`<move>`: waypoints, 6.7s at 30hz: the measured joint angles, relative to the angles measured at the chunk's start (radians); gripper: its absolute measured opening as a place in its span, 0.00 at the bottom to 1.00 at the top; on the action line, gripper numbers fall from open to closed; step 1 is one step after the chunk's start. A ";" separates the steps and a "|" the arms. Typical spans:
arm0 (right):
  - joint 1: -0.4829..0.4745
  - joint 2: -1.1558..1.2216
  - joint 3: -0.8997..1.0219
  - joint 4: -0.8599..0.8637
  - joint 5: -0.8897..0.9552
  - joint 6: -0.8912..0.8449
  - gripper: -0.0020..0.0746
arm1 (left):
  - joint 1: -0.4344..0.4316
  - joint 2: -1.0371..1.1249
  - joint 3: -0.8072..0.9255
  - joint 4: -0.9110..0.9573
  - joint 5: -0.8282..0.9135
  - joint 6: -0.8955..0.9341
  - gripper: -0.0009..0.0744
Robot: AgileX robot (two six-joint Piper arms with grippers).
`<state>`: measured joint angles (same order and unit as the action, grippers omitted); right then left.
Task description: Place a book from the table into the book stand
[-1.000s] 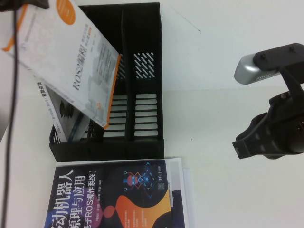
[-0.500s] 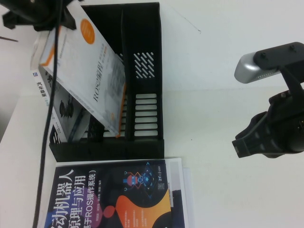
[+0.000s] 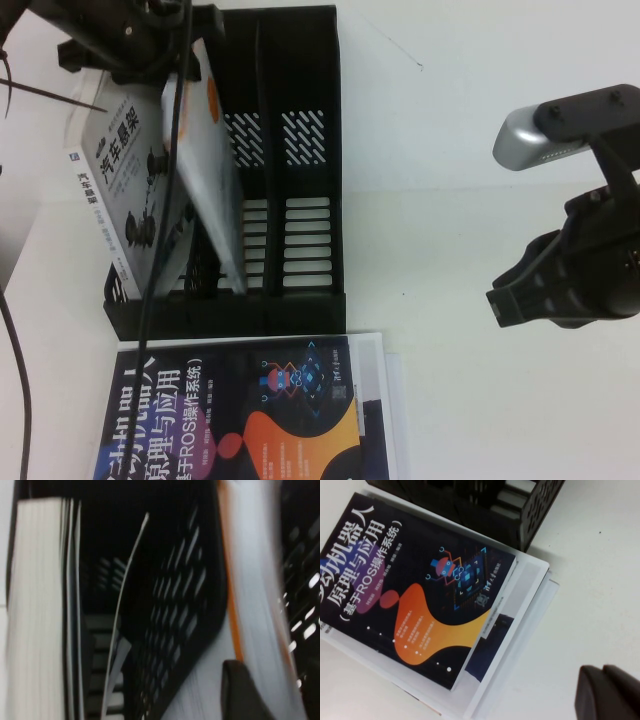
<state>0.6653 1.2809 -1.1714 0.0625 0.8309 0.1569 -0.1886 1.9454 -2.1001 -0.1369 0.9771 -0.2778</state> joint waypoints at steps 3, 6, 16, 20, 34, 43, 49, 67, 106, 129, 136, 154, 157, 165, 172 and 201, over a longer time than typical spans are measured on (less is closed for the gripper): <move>0.000 0.000 0.000 0.000 0.000 0.000 0.03 | 0.000 0.000 -0.004 0.000 -0.014 0.000 0.38; 0.000 0.000 0.000 -0.005 0.000 0.003 0.03 | 0.000 0.000 -0.004 0.000 -0.028 0.016 0.40; 0.000 -0.199 0.002 -0.358 0.113 0.168 0.03 | 0.000 -0.045 -0.092 0.113 -0.007 0.018 0.15; 0.000 -0.332 0.007 -0.438 0.191 0.206 0.03 | 0.000 -0.138 -0.098 0.152 -0.004 0.022 0.04; 0.000 -0.854 0.581 -0.445 0.025 0.412 0.03 | 0.000 -0.621 0.593 0.118 -0.381 0.145 0.01; 0.000 -0.954 0.862 -0.445 -0.218 0.473 0.03 | 0.000 -0.998 1.269 0.057 -0.818 0.143 0.01; 0.000 -0.954 0.873 -0.446 -0.235 0.480 0.03 | 0.000 -1.100 1.501 0.054 -0.991 0.143 0.01; 0.000 -0.954 0.873 -0.450 -0.199 0.480 0.03 | 0.000 -1.040 1.592 0.054 -1.024 0.143 0.01; 0.000 -0.954 0.873 -0.452 -0.195 0.480 0.03 | 0.244 -1.925 2.120 0.146 -0.672 0.090 0.01; 0.000 -0.954 0.874 -0.452 -0.195 0.480 0.03 | 0.249 -1.954 2.117 0.129 -0.653 0.141 0.01; 0.000 -0.954 0.874 -0.452 -0.195 0.480 0.03 | 0.240 -1.954 2.117 0.119 -0.651 0.183 0.01; 0.000 -0.954 0.874 -0.452 -0.195 0.480 0.03 | 0.240 -1.954 2.116 0.113 -0.647 0.195 0.01; 0.000 -0.954 0.874 -0.452 -0.195 0.480 0.03 | 0.240 -1.954 2.116 0.113 -0.647 0.195 0.01; -0.108 -1.039 0.913 -0.606 -0.330 0.507 0.03 | 0.238 -1.954 2.116 0.113 -0.647 0.195 0.01; -0.434 -1.178 1.092 -0.675 -0.761 0.617 0.03 | 0.233 -1.954 2.114 0.113 -0.647 0.195 0.01; -0.657 -1.292 1.199 -0.113 -0.617 0.001 0.03 | 0.233 -1.954 2.114 0.113 -0.647 0.193 0.01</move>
<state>0.0086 -0.0109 0.0271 -0.0503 0.2135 0.1578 0.0443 -0.0090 0.0144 -0.0237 0.3299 -0.0847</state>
